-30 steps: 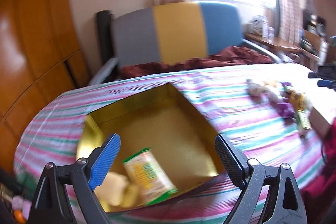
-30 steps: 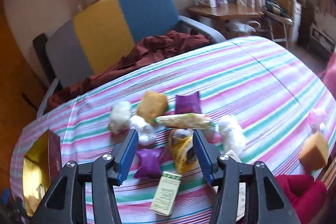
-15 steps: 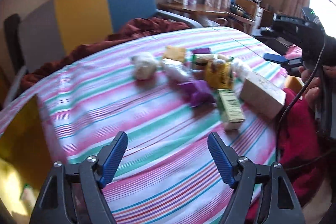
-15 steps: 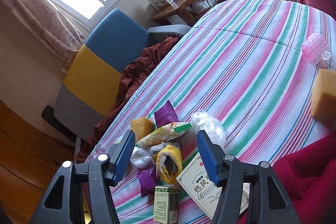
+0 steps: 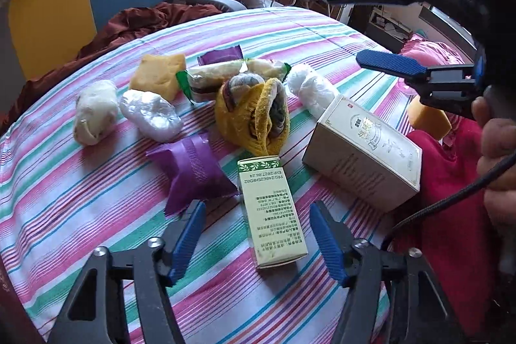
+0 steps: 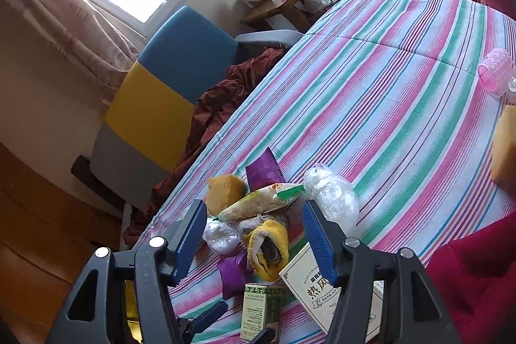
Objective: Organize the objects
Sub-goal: 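Grasp the green medicine box with the left tool, then carry the green box toward the tray with the left tool while the right tool grasps the white box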
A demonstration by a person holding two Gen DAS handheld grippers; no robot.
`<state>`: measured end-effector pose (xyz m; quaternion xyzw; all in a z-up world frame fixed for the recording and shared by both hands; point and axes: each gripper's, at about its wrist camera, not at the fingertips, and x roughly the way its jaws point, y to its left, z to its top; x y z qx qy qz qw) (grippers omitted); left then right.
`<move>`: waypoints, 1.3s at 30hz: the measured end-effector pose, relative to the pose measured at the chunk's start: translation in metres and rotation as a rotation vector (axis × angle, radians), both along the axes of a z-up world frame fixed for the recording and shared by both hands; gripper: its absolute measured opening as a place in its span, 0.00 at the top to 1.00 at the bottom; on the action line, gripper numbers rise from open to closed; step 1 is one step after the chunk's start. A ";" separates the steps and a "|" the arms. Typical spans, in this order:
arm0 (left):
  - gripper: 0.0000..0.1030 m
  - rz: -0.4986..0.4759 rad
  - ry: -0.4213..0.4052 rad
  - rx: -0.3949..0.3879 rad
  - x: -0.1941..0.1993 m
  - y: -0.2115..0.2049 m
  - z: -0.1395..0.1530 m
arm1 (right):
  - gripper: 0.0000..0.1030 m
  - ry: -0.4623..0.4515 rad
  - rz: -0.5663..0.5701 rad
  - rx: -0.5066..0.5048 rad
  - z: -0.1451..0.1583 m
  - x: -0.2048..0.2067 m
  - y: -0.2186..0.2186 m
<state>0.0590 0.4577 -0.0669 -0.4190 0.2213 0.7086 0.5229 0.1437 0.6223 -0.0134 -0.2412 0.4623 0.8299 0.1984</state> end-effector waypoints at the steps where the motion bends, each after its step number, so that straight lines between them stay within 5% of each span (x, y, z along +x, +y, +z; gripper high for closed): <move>1: 0.64 -0.003 -0.018 -0.013 -0.002 0.003 -0.006 | 0.40 -0.004 -0.001 0.001 0.000 0.000 0.000; 2: 0.71 0.005 -0.035 -0.029 -0.004 0.005 -0.013 | 0.40 -0.010 0.000 0.000 -0.001 0.000 0.000; 16: 0.71 0.108 0.044 0.012 0.001 -0.093 -0.009 | 0.40 -0.172 0.021 -0.013 -0.010 -0.010 0.004; 23: 0.71 0.168 0.039 0.028 -0.005 -0.149 -0.009 | 0.40 -0.348 0.052 -0.048 -0.022 -0.022 0.006; 33: 0.71 0.217 0.038 0.057 -0.009 -0.175 -0.009 | 0.40 -0.742 0.281 0.184 -0.014 -0.034 -0.021; 39: 0.71 0.222 0.044 0.062 -0.009 -0.177 -0.010 | 0.39 -0.765 0.350 0.202 -0.016 -0.038 -0.036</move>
